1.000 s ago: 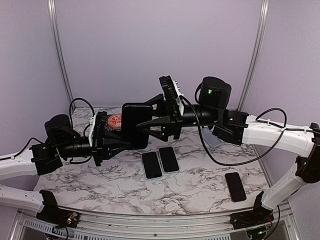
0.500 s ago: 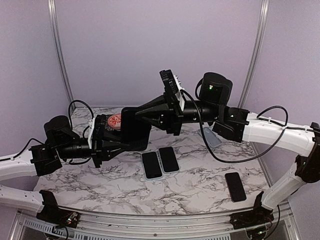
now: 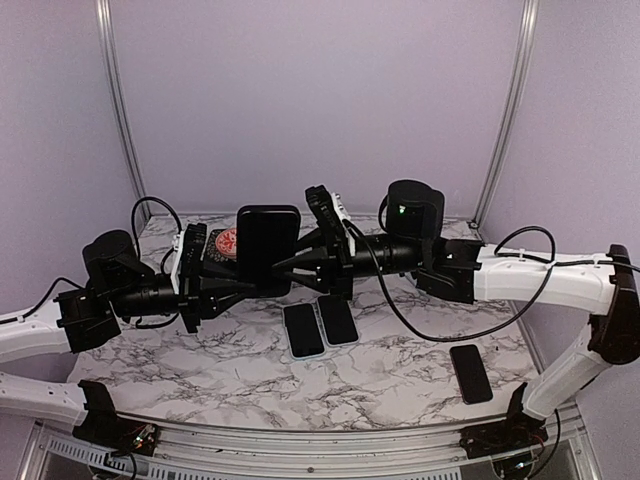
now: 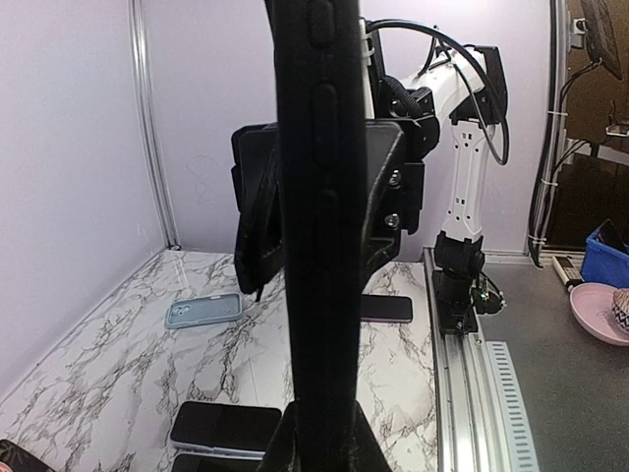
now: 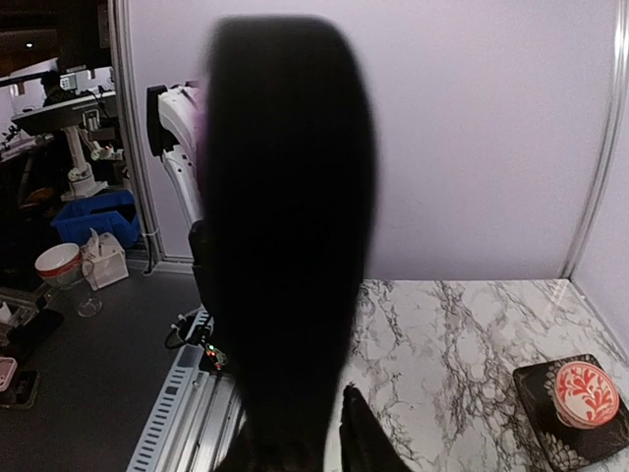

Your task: Put the phone into the phone case

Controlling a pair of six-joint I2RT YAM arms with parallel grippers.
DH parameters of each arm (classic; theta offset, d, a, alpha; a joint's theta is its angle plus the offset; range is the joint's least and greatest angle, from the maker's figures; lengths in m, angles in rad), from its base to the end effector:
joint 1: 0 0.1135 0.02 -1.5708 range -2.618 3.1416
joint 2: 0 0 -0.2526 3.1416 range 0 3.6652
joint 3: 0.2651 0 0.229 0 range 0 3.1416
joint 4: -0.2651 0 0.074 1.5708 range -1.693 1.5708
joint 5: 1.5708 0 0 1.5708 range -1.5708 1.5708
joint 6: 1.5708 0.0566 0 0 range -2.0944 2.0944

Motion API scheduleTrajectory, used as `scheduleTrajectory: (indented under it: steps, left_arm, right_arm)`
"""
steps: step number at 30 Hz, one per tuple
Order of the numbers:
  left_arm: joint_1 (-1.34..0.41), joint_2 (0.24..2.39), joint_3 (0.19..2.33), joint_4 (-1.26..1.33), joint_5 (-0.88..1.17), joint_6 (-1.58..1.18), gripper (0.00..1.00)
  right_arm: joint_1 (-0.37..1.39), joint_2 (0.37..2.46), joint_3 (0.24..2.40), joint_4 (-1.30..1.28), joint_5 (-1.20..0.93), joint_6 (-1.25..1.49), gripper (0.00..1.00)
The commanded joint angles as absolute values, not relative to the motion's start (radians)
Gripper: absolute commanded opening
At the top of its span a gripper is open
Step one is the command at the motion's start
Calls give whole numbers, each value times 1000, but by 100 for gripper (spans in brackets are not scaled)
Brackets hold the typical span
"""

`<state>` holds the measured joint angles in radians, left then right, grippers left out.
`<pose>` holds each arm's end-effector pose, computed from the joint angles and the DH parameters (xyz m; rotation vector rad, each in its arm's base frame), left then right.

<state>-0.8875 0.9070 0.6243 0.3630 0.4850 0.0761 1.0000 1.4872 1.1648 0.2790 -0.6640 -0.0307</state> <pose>0.1165 -0.1849 0.3184 1.0736 1.1670 -1.0032 0.1576 0.3100 0.3470 -1.3060 1.1844 1.2576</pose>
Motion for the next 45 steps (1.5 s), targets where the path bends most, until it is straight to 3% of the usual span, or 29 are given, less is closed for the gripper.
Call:
scheduleTrajectory:
  steps: [1, 5, 7, 8, 10, 12, 18, 27, 37, 42, 45]
  left_arm:
    - [-884, 882, 629, 422, 481, 70, 0]
    - [-884, 882, 632, 422, 471, 57, 2]
    - [-884, 886, 636, 422, 426, 46, 45]
    - [-884, 888, 638, 421, 393, 41, 60]
    - [-884, 889, 644, 422, 308, 31, 75]
    - [-882, 886, 647, 417, 213, 28, 83]
    - [-882, 895, 667, 373, -6, 33, 87]
    - [-881, 909, 690, 319, -117, 49, 87]
    - [-881, 892, 690, 310, -126, 55, 87]
    - [-881, 890, 692, 308, -126, 55, 87]
    - [-881, 888, 691, 307, -130, 57, 87]
  right_arm:
    - [999, 1506, 1188, 346, -668, 26, 2]
    - [983, 1498, 1197, 341, -660, 62, 0]
    - [949, 1487, 1206, 294, -638, 100, 0]
    - [927, 1482, 1215, 248, -620, 116, 0]
    - [854, 1470, 1235, 110, -577, 139, 0]
    - [780, 1473, 1260, -74, -552, 158, 0]
    - [569, 1517, 1215, -418, -577, 181, 0]
    - [414, 1701, 1157, -480, -773, 132, 0]
    - [382, 1864, 1219, -570, -711, 70, 1]
    - [377, 1948, 1286, -617, -623, 54, 21]
    - [377, 1971, 1308, -634, -549, 63, 23]
